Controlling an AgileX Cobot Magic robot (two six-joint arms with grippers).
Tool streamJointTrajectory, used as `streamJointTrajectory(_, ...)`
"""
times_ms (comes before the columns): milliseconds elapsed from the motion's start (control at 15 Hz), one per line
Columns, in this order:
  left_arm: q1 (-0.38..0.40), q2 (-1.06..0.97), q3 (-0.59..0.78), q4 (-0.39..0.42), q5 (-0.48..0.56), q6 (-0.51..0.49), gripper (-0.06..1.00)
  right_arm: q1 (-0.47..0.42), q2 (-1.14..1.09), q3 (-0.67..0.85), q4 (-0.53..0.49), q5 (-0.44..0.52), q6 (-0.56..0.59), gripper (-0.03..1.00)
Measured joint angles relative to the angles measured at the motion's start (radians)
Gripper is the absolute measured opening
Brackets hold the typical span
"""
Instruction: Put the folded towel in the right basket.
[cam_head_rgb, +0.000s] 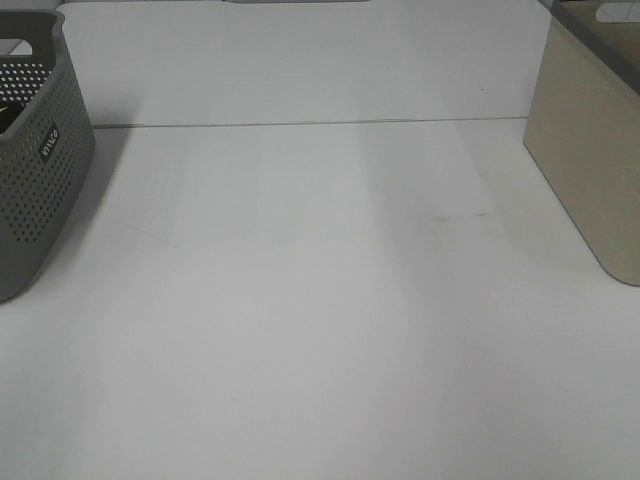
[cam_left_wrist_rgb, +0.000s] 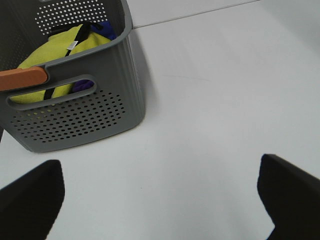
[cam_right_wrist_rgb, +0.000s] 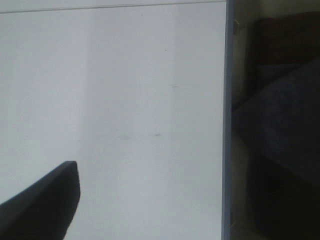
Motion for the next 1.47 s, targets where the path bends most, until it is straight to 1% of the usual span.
streamJointTrajectory(333, 0.000, 0.000, 0.000, 0.000, 0.000, 0.000, 0.99, 0.007, -0.180, 0.221, -0.014, 0.000, 0.023, 0.84)
streamJointTrajectory(533, 0.000, 0.000, 0.000, 0.000, 0.000, 0.000, 0.99, 0.007, -0.341, 0.411, -0.014, 0.000, 0.023, 0.84)
streamJointTrajectory(667, 0.000, 0.000, 0.000, 0.000, 0.000, 0.000, 0.99, 0.007, -0.464, 0.555, -0.014, 0.000, 0.023, 0.84)
streamJointTrajectory(733, 0.000, 0.000, 0.000, 0.000, 0.000, 0.000, 0.99, 0.007, -0.561, 0.668, -0.019, 0.000, 0.023, 0.84)
streamJointTrajectory(933, 0.000, 0.000, 0.000, 0.000, 0.000, 0.000, 0.99, 0.007, -0.768, 0.914, -0.021, -0.005, 0.024, 0.84)
streamJointTrajectory(1067, 0.000, 0.000, 0.000, 0.000, 0.000, 0.000, 0.99, 0.007, -0.907, 1.062, -0.025, -0.033, 0.025, 0.84)
streamJointTrajectory(1200, 0.000, 0.000, 0.000, 0.000, 0.000, 0.000, 0.99, 0.007, -1.038, 1.205, -0.055, -0.072, 0.025, 0.84)
streamJointTrajectory(1267, 0.000, 0.000, 0.000, 0.000, 0.000, 0.000, 0.99, 0.007, -1.106, 1.258, -0.073, -0.089, 0.025, 0.84)
streamJointTrajectory(1333, 0.000, 0.000, 0.000, 0.000, 0.000, 0.000, 0.99, 0.007, -1.132, 1.279, -0.080, -0.096, 0.025, 0.84)
streamJointTrajectory(1467, 0.000, 0.000, 0.000, 0.000, 0.000, 0.000, 0.99, 0.007, -1.253, 1.355, -0.115, -0.117, 0.025, 0.84)
